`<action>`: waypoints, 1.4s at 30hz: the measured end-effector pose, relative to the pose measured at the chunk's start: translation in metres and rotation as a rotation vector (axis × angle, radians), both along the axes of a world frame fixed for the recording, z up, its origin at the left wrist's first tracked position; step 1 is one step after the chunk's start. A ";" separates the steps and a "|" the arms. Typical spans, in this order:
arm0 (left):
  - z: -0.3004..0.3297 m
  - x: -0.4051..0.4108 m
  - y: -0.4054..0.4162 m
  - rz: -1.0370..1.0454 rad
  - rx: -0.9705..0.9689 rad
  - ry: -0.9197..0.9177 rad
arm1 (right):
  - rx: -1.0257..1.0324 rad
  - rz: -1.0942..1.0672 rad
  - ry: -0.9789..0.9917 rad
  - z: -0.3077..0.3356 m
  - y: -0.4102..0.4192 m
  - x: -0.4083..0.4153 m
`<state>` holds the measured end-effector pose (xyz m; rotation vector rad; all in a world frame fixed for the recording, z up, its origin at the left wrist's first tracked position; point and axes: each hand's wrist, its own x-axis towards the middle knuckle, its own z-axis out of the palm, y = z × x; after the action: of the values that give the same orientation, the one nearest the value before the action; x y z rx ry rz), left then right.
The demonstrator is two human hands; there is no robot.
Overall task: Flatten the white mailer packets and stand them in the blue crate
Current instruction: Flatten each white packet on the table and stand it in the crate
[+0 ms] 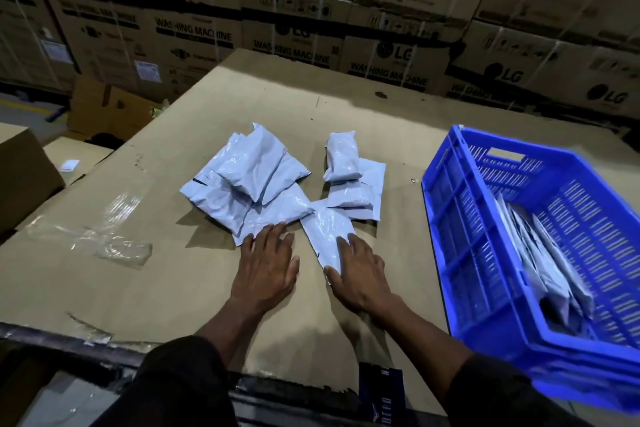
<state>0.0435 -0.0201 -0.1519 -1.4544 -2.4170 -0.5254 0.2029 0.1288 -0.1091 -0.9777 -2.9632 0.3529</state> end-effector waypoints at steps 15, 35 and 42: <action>0.007 0.015 -0.011 -0.012 -0.039 -0.043 | -0.029 0.349 0.184 0.012 0.013 0.087; 0.005 0.062 0.034 -0.186 -0.214 -0.047 | 0.220 0.156 0.218 -0.045 -0.004 0.055; 0.002 0.062 0.036 -0.191 -0.224 0.011 | 0.232 0.163 0.174 -0.051 0.002 0.050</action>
<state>0.1053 0.0159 -0.1503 -1.7873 -2.4049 -0.2905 0.2533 0.1304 -0.1599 -0.6492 -2.8481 0.0856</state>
